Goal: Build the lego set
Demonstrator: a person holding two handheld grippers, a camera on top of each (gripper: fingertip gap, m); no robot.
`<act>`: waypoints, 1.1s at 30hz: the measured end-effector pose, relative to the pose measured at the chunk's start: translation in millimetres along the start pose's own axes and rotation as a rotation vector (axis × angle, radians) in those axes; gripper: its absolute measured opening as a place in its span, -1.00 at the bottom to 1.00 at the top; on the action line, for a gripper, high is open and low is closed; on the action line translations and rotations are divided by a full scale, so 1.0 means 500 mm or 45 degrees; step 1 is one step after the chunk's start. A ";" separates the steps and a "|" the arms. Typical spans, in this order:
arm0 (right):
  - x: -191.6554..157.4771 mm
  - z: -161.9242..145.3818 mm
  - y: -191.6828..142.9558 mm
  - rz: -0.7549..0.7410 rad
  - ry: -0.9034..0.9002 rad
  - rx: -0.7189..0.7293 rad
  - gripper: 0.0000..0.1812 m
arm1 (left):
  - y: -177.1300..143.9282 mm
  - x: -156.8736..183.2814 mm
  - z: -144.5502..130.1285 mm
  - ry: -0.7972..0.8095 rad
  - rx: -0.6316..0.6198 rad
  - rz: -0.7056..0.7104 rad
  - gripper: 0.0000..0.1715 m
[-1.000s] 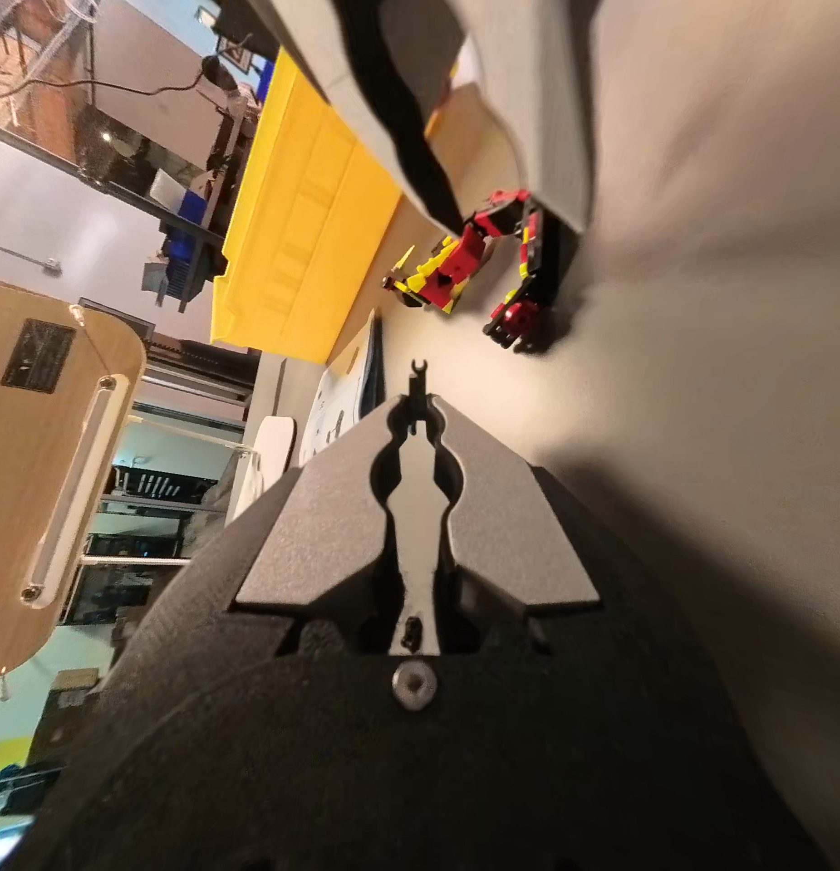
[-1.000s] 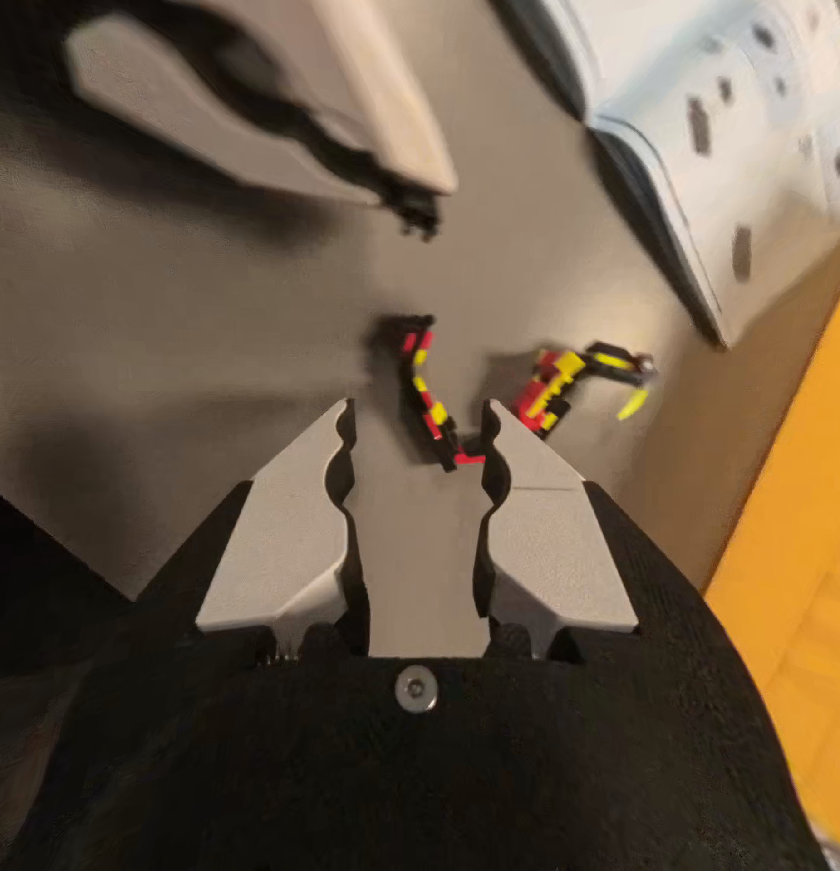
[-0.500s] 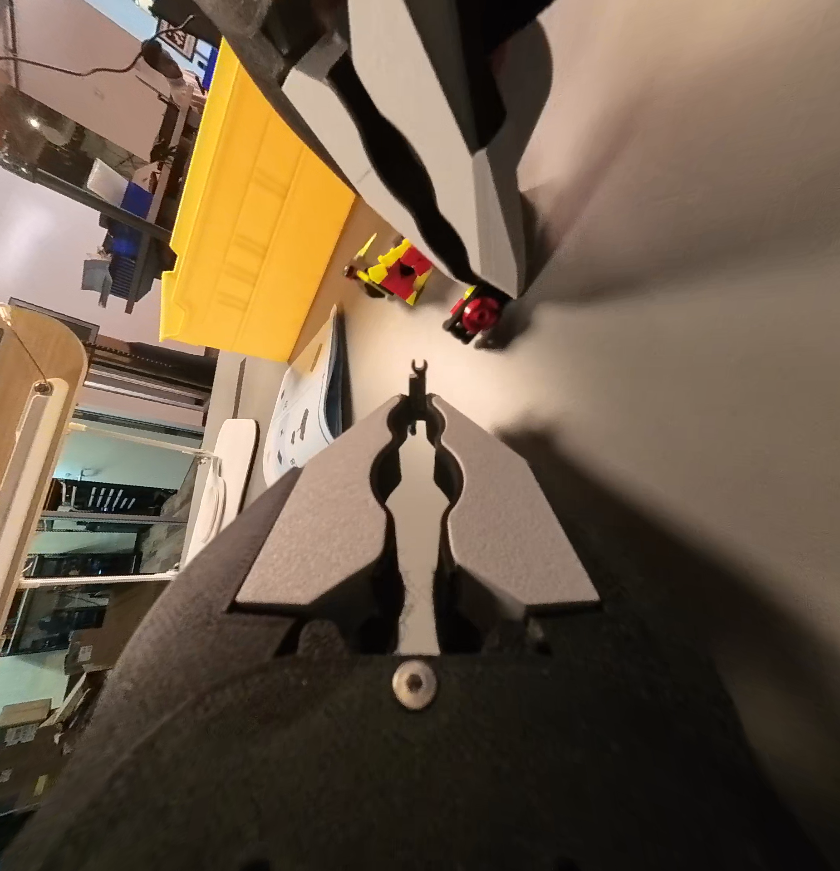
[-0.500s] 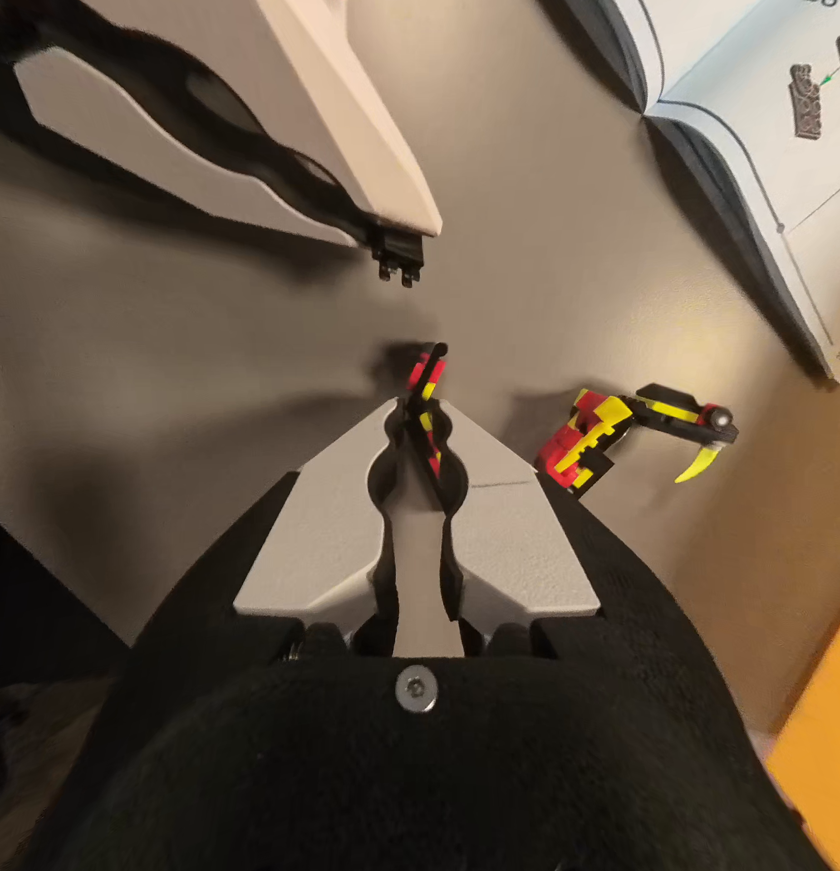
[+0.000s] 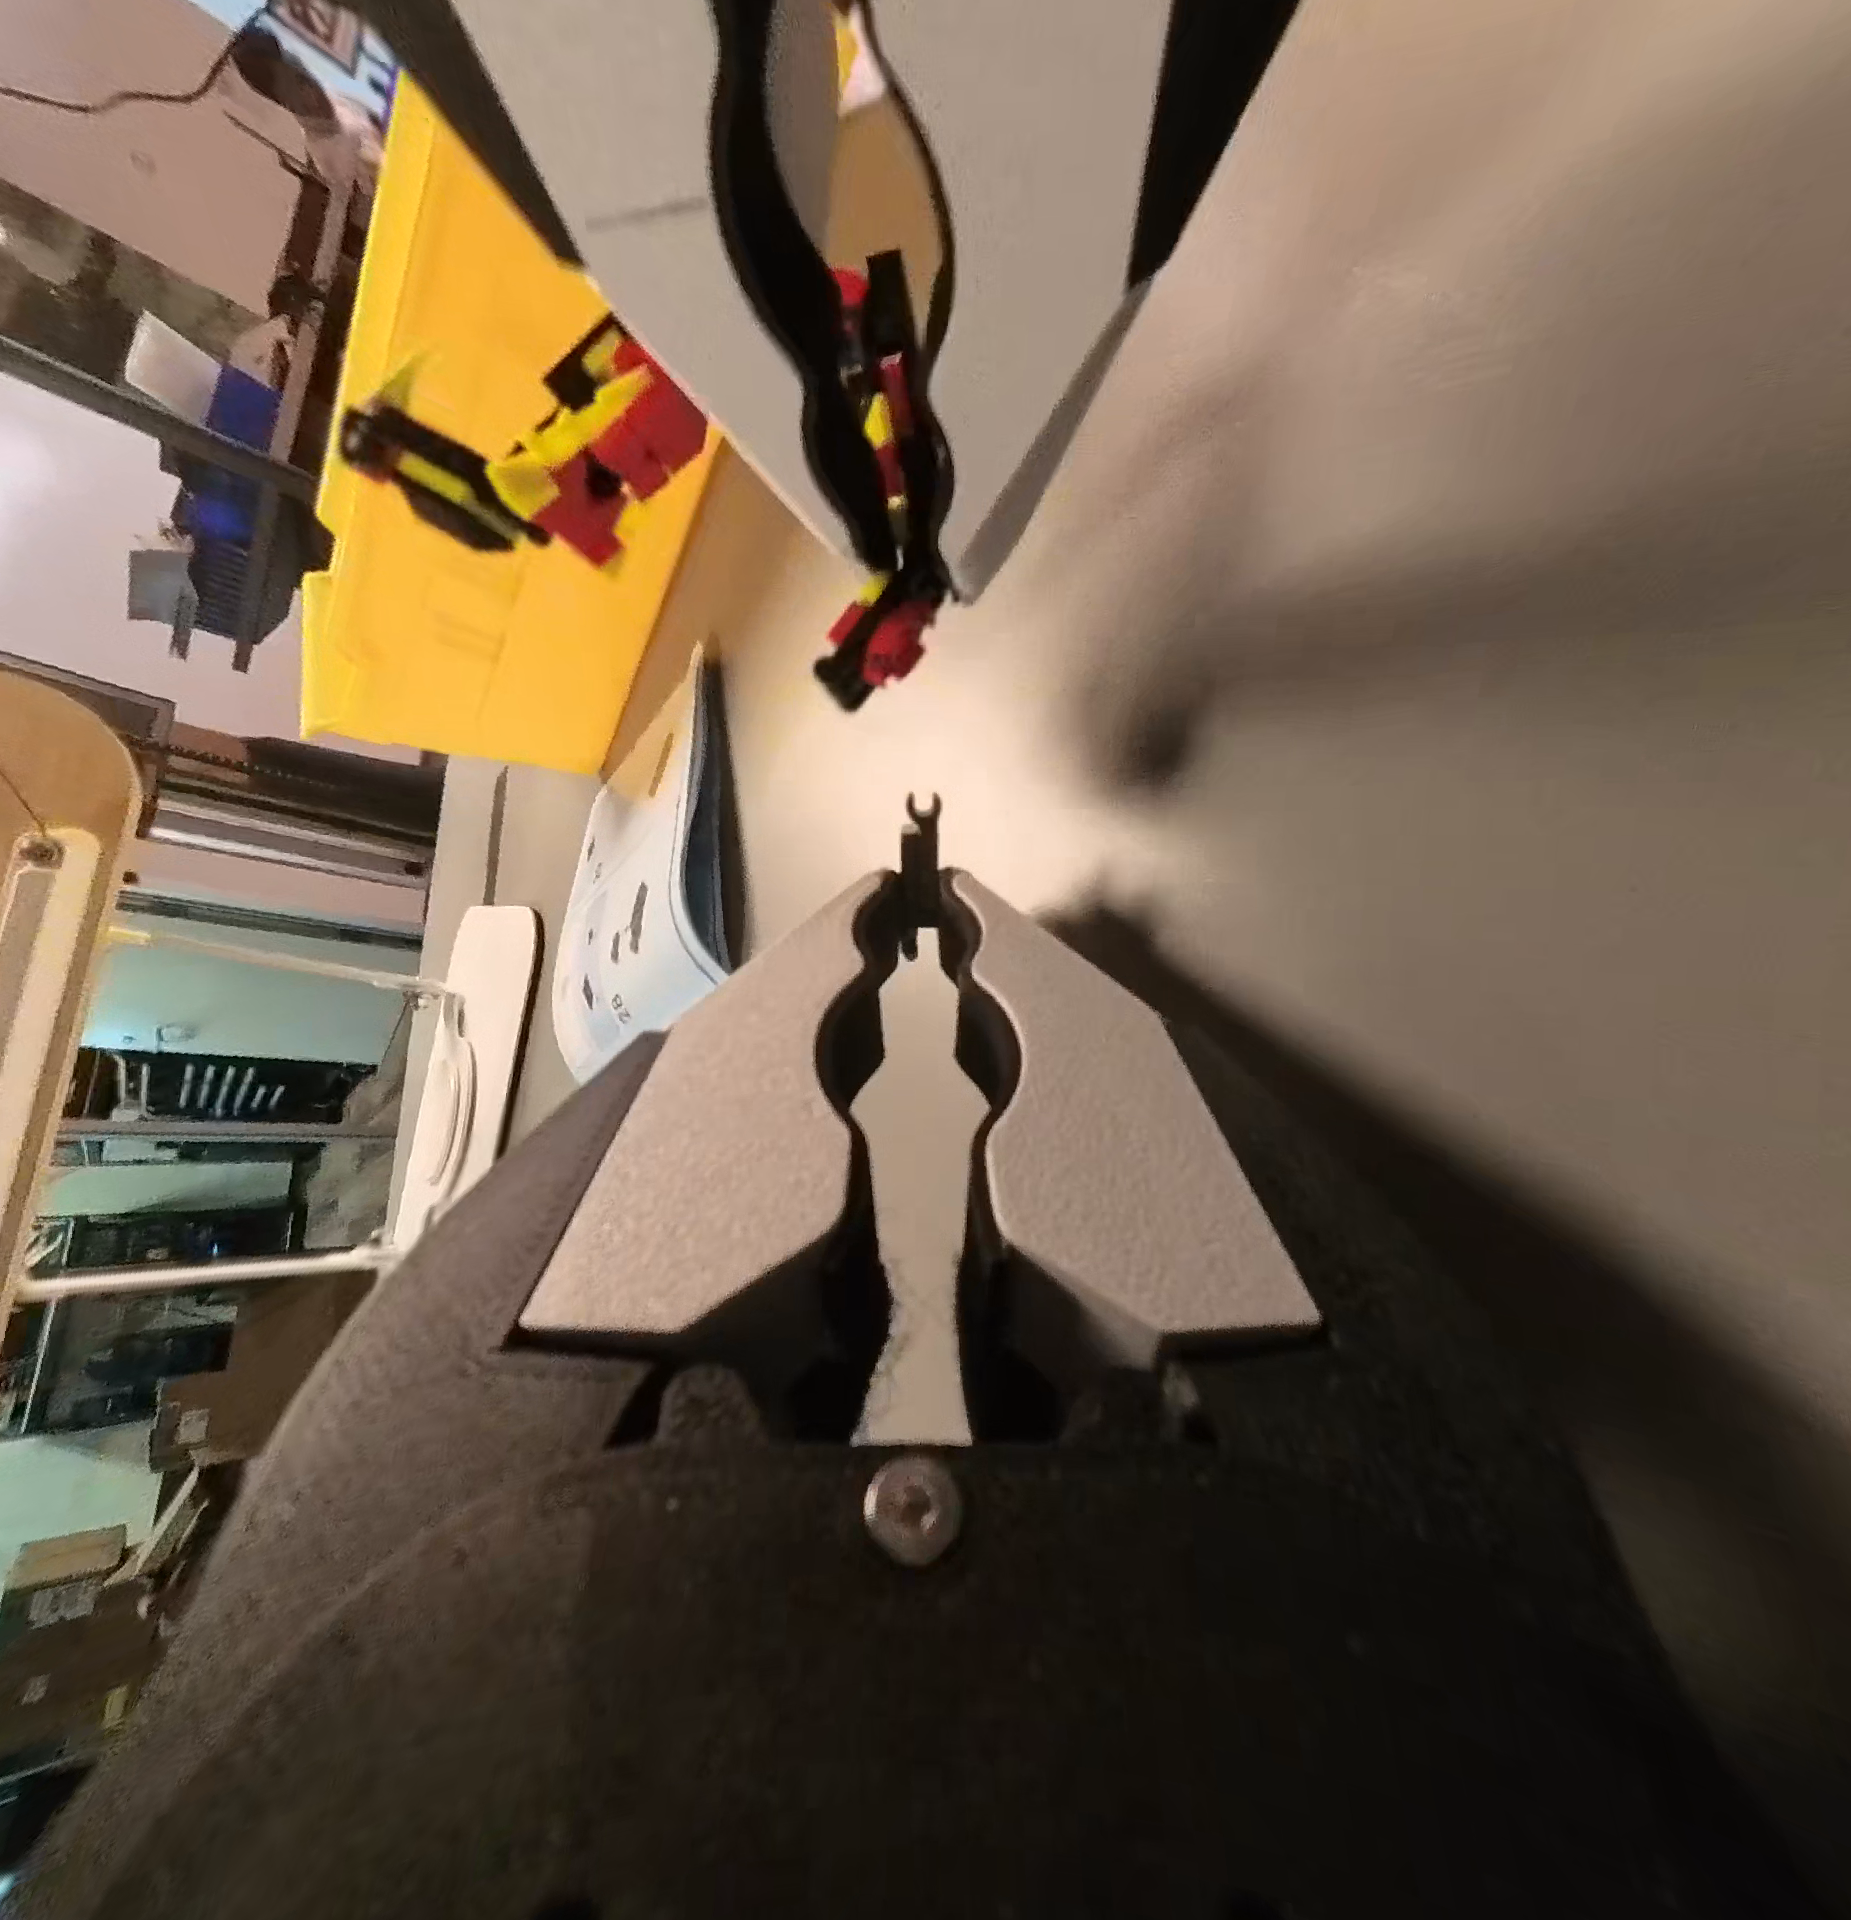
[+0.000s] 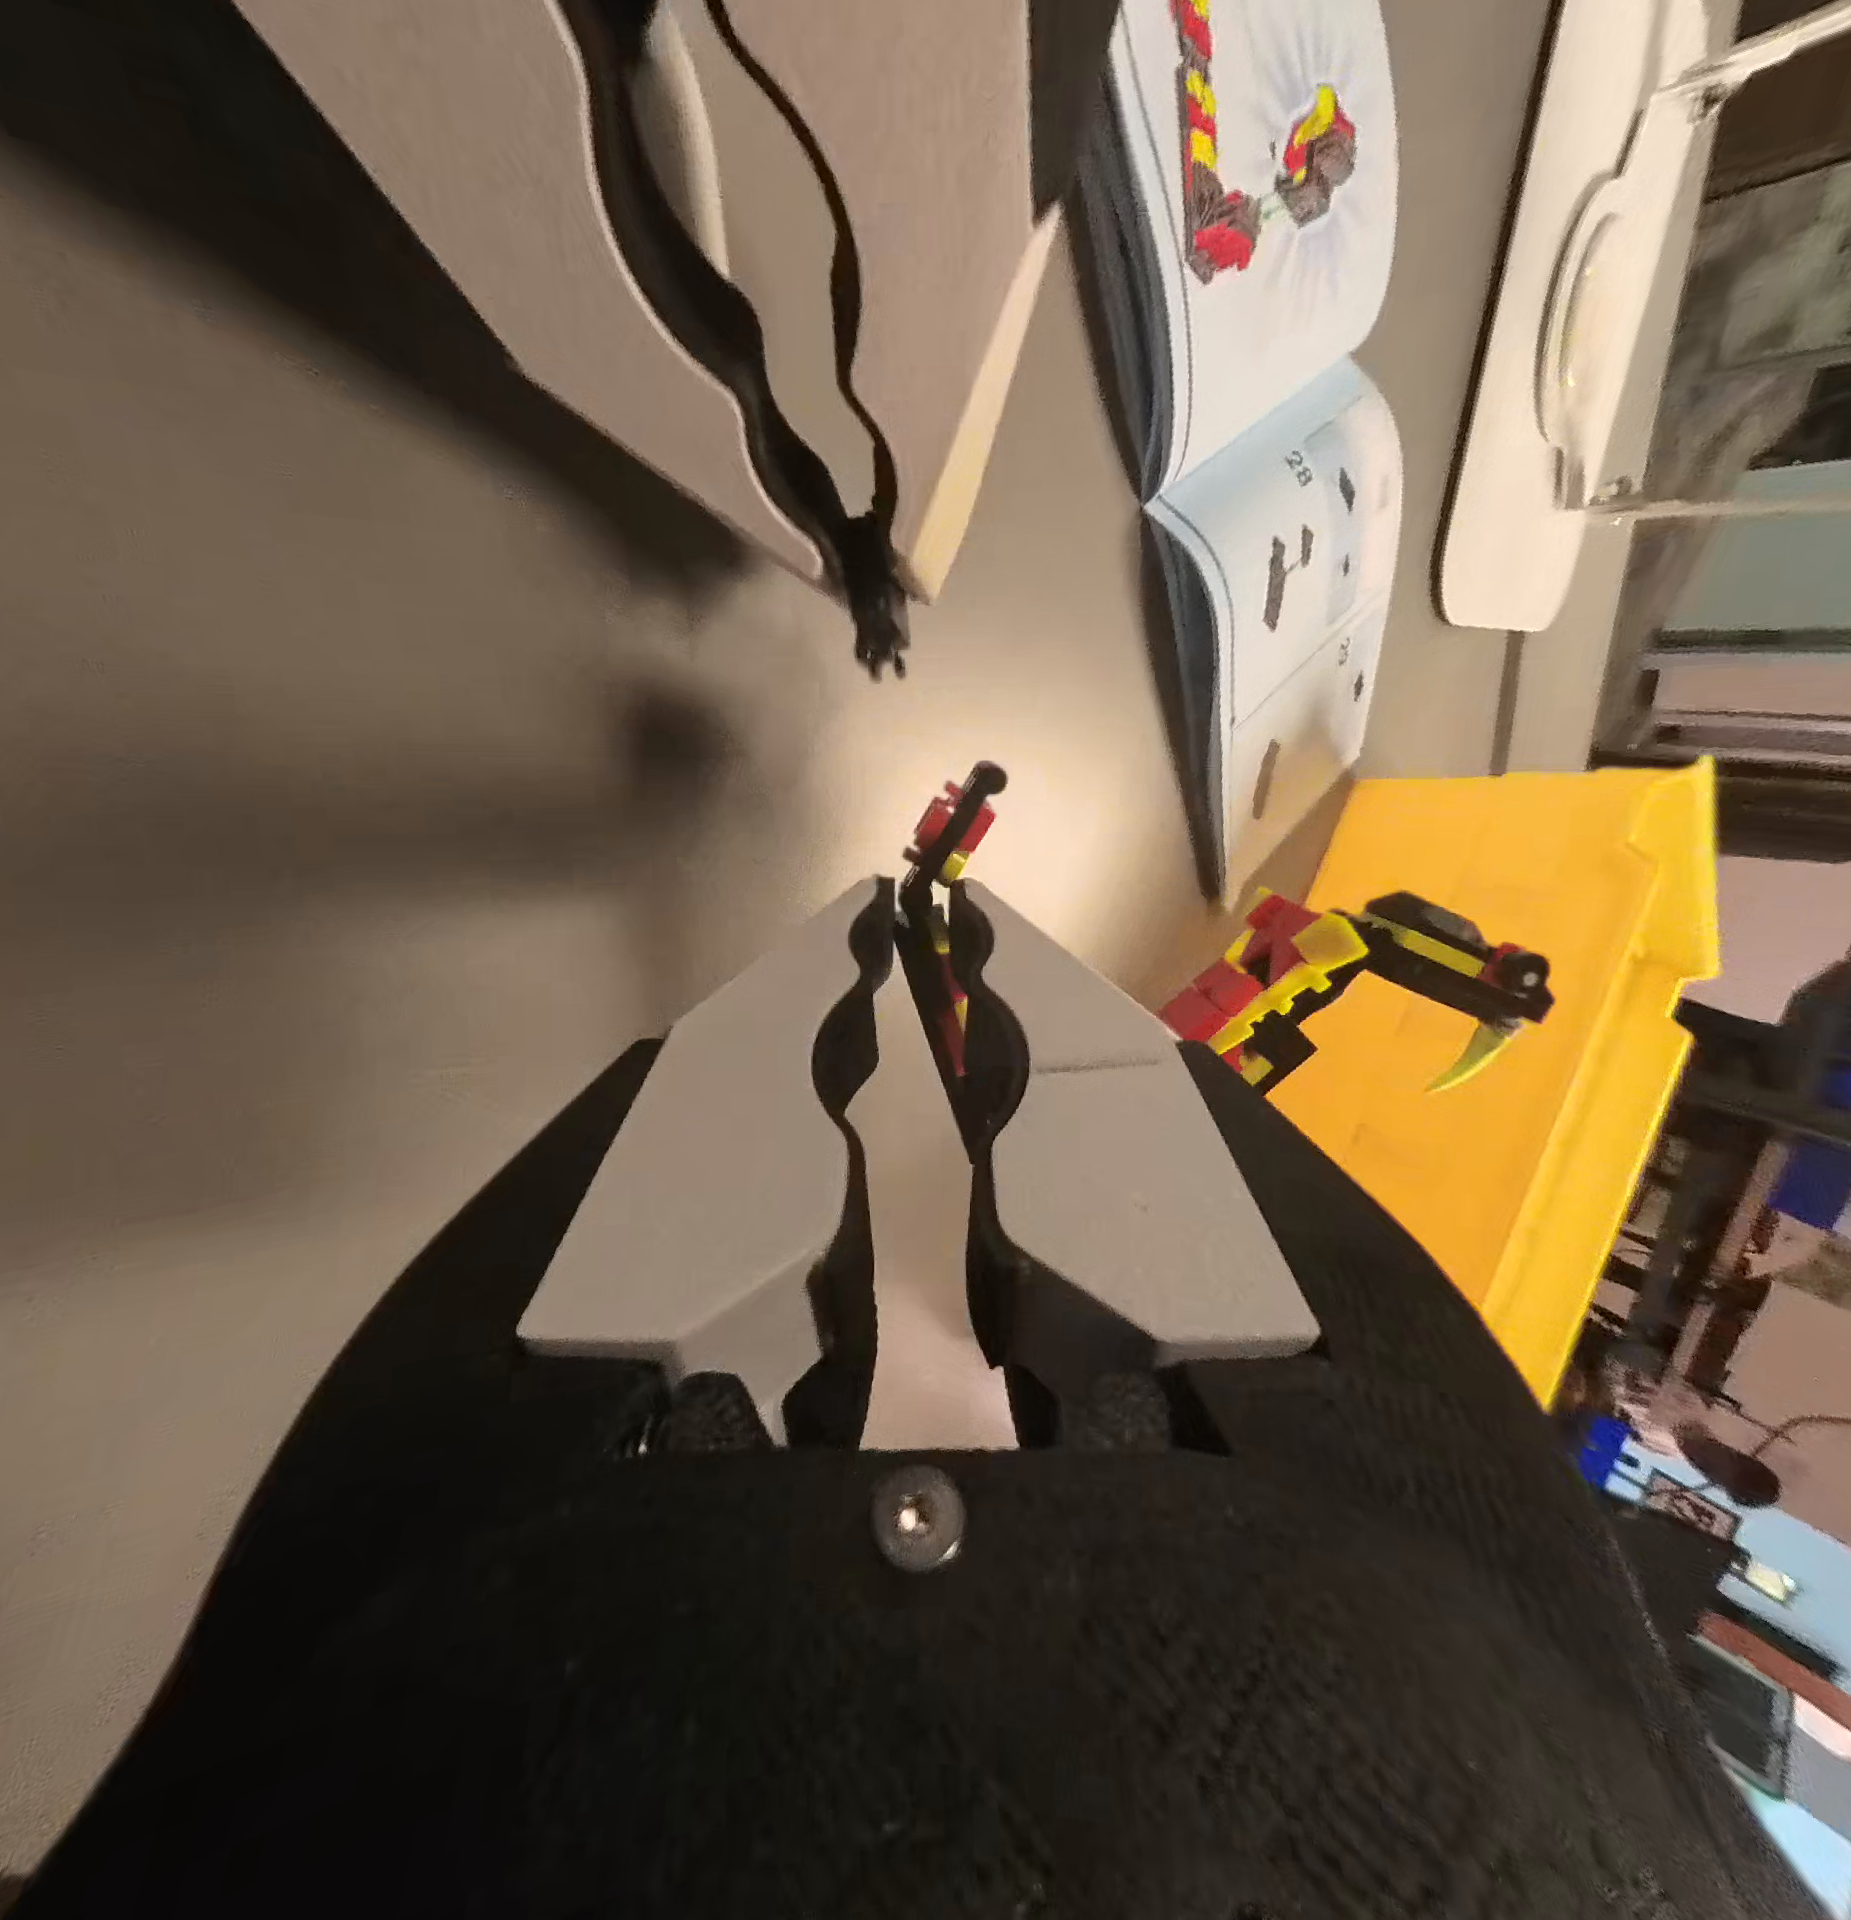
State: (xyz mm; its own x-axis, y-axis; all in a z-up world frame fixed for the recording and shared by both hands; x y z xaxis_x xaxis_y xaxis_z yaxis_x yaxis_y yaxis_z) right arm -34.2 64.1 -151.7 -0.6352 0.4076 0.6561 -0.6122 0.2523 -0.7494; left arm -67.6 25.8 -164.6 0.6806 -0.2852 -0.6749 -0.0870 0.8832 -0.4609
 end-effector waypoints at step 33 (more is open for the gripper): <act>-0.063 -0.028 -0.014 0.387 0.503 0.038 -0.92 | 0.002 0.016 -0.008 -0.104 -0.039 -0.124 -0.94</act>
State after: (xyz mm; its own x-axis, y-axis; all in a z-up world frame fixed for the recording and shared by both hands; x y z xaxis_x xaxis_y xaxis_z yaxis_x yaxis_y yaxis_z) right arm -3.3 61.7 -168.3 -0.5636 0.7617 0.3198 -0.4435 0.0476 -0.8950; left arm -64.9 22.8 -172.7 0.7440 -0.3365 -0.5773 -0.0387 0.8407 -0.5401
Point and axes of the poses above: each gripper's, where its closed fingertips meet, y out along the fingers, z out of its top, x = y × z across the jaws, the point moved 1 cm from there along -y, back along the fingers, and after that the axes turned 7 degrees about -y, right-handed, at the moved point
